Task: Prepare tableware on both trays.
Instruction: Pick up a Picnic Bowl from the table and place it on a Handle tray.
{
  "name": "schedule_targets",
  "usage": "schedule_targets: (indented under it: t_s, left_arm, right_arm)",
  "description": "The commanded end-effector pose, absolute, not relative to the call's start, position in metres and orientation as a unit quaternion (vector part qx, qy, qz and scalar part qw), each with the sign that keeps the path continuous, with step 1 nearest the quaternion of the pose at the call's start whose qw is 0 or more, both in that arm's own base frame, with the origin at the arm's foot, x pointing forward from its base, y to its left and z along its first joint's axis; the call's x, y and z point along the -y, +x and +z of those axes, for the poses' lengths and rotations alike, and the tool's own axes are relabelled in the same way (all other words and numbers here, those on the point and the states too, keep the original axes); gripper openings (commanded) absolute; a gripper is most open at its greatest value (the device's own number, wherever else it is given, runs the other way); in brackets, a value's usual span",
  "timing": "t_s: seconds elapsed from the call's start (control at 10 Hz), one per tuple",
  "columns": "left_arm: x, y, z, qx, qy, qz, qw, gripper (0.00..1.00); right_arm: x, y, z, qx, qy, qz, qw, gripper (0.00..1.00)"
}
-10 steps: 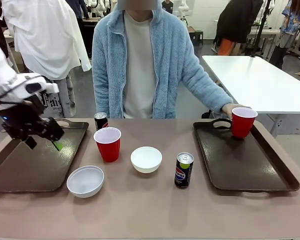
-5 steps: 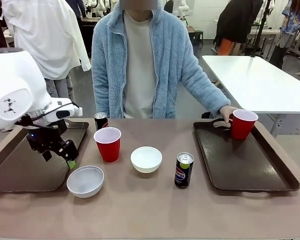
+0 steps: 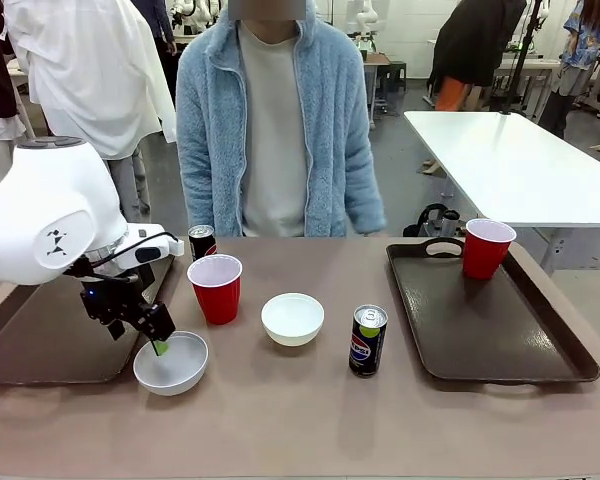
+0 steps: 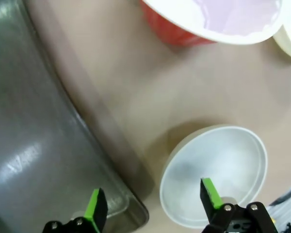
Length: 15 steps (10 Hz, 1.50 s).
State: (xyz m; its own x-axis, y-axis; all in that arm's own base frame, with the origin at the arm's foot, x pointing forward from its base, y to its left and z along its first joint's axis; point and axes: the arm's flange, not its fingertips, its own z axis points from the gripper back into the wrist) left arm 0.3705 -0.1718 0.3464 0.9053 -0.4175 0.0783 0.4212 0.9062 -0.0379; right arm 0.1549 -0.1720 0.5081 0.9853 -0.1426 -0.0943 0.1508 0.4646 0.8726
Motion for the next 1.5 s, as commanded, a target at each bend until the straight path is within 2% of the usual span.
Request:
schedule_targets:
  t_s: [0.0,0.1,0.2,0.3,0.5,0.6,0.8,1.2,1.3,1.4]
  left_arm:
    - [0.177,0.366,0.346,0.051,-0.022,-0.225,0.973,0.97]
    - [0.181,0.365,0.346,0.052,-0.025,-0.228,0.972,0.44]
    - [0.184,0.364,0.344,0.051,-0.027,-0.231,0.971,0.4]
    - [0.187,0.364,0.343,0.052,-0.028,-0.231,0.971,0.0]
    - [0.191,0.363,0.345,0.053,-0.032,-0.23,0.971,0.0]
    - [0.191,0.363,0.346,0.054,-0.032,-0.229,0.971,0.21]
    - [0.189,0.365,0.345,0.052,-0.032,-0.224,0.973,0.0]
    - [0.181,0.363,0.346,0.05,-0.036,-0.212,0.975,0.0]
    - [0.177,0.359,0.352,0.02,-0.049,-0.199,0.979,0.0]
    - [0.168,0.345,0.369,0.017,-0.076,-0.193,0.978,0.0]
  right_arm:
    - [0.171,0.155,0.507,-0.011,0.512,-0.089,0.854,1.0]
    - [0.171,0.155,0.507,-0.011,0.512,-0.089,0.854,1.0]
    - [0.171,0.155,0.507,-0.011,0.512,-0.089,0.854,1.0]
    - [0.171,0.155,0.507,-0.011,0.512,-0.089,0.854,1.0]
    - [0.171,0.155,0.507,-0.011,0.512,-0.089,0.854,1.0]
    - [0.171,0.155,0.507,-0.011,0.512,-0.089,0.854,1.0]
    - [0.171,0.155,0.507,-0.011,0.512,-0.089,0.854,1.0]
    - [0.171,0.155,0.507,-0.011,0.512,-0.089,0.854,1.0]
    - [0.171,0.155,0.507,-0.011,0.512,-0.089,0.854,1.0]
    - [0.171,0.155,0.507,-0.011,0.512,-0.089,0.854,1.0]
